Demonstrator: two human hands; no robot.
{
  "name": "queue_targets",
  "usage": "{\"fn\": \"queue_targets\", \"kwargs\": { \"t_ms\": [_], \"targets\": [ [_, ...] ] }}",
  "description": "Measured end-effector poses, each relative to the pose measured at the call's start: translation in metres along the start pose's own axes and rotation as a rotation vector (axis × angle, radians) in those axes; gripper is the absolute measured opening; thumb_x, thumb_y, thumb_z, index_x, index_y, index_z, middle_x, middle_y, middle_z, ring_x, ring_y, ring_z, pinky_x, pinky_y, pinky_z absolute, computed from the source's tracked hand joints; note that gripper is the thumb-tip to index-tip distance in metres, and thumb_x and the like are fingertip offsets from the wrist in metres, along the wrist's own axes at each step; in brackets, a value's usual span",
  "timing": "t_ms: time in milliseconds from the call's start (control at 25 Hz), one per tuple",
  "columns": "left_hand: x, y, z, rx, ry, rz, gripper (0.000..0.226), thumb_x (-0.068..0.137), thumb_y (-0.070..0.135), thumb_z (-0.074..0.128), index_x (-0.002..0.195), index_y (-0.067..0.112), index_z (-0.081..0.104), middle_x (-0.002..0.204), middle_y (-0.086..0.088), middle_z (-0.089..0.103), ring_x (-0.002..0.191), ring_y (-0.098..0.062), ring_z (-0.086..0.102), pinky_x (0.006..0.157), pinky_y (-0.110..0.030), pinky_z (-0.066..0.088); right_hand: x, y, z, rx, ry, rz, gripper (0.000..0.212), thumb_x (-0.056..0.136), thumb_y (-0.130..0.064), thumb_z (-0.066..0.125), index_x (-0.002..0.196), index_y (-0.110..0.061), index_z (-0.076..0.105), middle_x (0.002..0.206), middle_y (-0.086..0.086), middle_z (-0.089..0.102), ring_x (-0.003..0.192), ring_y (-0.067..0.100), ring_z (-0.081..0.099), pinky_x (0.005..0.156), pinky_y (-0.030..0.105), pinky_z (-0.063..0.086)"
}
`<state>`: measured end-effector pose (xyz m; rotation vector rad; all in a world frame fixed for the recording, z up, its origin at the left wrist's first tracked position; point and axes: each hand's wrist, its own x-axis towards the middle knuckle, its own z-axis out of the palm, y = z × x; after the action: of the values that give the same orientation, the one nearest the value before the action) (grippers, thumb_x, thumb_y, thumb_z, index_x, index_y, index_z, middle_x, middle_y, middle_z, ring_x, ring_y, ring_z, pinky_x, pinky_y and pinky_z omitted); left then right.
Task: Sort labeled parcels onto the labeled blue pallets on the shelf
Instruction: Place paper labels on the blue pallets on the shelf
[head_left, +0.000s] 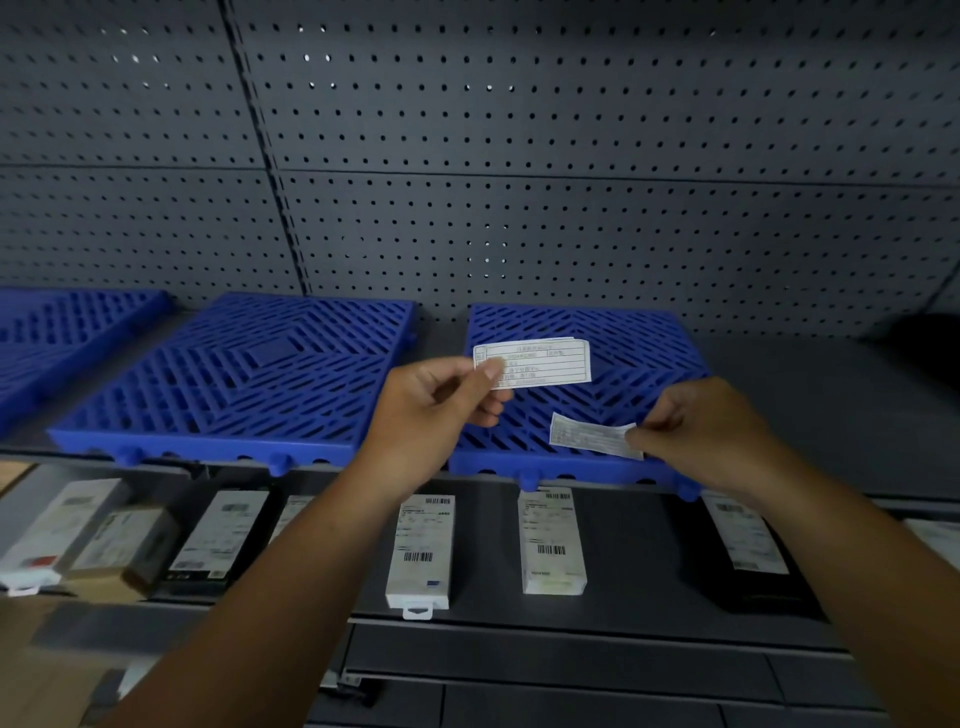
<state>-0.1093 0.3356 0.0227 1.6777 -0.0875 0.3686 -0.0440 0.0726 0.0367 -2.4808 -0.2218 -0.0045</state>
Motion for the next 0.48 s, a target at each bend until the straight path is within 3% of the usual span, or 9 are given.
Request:
{"fn": "queue_targets", "kwargs": {
  "t_ms": [120, 240, 360, 480],
  "targets": [
    [0.001, 0.004, -0.001, -0.001, -0.004, 0.010, 0.026, 0.098, 0.032, 0.066, 0.099, 0.010, 0.079, 0.090, -0.006, 0.079, 0.079, -0.017, 0.074, 0.074, -0.024, 0.060, 0.000, 0.000, -0.003, -0.002, -0.045, 0.011, 0.020, 0.077, -0.015, 0.082, 0.072, 0.002, 0.072, 0.070, 0.018, 0.070, 0.070, 0.035, 0.069, 0.052, 0.029, 0.047],
    [0.001, 0.008, -0.002, 0.010, 0.001, 0.028, 0.025, 0.098, 0.031, 0.066, 0.098, 0.010, 0.080, 0.089, -0.008, 0.079, 0.079, -0.019, 0.074, 0.076, -0.027, 0.061, -0.005, -0.005, -0.010, 0.099, 0.028, 0.017, 0.012, 0.077, -0.022, 0.084, 0.074, -0.015, 0.074, 0.072, 0.001, 0.073, 0.073, 0.019, 0.072, 0.057, 0.023, 0.050],
    [-0.002, 0.014, -0.004, 0.026, 0.016, 0.040, 0.024, 0.099, 0.028, 0.065, 0.099, 0.009, 0.079, 0.089, -0.008, 0.079, 0.079, -0.018, 0.074, 0.074, -0.025, 0.060, -0.012, -0.029, -0.019, 0.389, 0.116, -0.214, 0.004, 0.084, -0.032, 0.077, 0.088, -0.031, 0.076, 0.085, -0.017, 0.076, 0.084, -0.001, 0.070, 0.069, 0.013, 0.051],
    [-0.010, 0.018, -0.009, 0.050, 0.034, 0.054, 0.022, 0.100, 0.025, 0.064, 0.100, 0.010, 0.079, 0.089, -0.007, 0.078, 0.079, -0.017, 0.074, 0.073, -0.022, 0.059, -0.020, -0.058, -0.013, 0.567, 0.083, -0.463, 0.010, 0.085, -0.033, 0.079, 0.094, -0.030, 0.078, 0.091, -0.017, 0.076, 0.088, -0.001, 0.071, 0.078, 0.010, 0.052]
  ]
}}
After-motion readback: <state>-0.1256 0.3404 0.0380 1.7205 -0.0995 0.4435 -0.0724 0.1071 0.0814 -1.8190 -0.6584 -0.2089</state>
